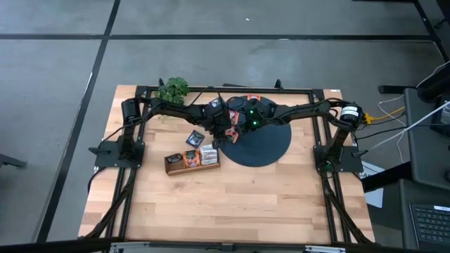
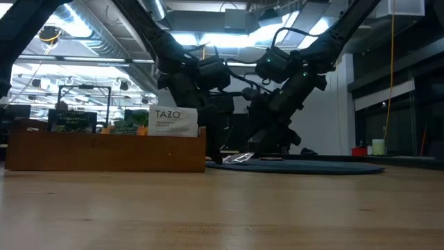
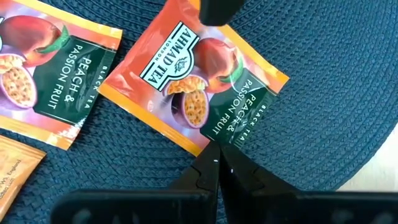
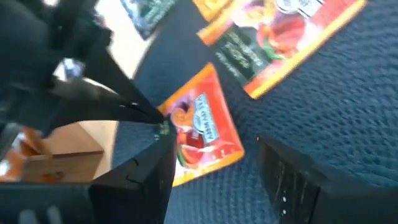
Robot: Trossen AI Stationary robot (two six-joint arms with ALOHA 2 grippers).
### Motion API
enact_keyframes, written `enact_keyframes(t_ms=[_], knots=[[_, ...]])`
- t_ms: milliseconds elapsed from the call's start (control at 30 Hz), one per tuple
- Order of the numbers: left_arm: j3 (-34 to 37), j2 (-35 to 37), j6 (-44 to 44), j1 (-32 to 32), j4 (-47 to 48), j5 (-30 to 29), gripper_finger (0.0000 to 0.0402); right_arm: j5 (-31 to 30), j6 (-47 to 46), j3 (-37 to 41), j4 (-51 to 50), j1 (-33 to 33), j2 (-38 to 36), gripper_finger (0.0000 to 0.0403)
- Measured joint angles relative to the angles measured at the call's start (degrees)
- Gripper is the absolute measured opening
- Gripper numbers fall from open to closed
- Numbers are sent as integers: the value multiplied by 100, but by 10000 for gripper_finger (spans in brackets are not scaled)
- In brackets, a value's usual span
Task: Pick & Place Tea
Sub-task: Put the orange tea bag into the middle section of the wooden organizer
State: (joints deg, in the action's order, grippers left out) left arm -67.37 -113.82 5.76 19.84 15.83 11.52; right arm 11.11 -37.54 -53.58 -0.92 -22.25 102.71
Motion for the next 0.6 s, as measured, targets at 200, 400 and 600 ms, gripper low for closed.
enact_keyframes(t_ms=[200,400,600], knots=[[6,-8,0,-2,30,-73,3,197,-208,7,306,-43,337,217],[12,-13,0,0,38,-128,3,412,-426,7,614,-47,482,200],[15,-10,-34,2,46,-141,3,555,-438,7,717,-47,482,104]])
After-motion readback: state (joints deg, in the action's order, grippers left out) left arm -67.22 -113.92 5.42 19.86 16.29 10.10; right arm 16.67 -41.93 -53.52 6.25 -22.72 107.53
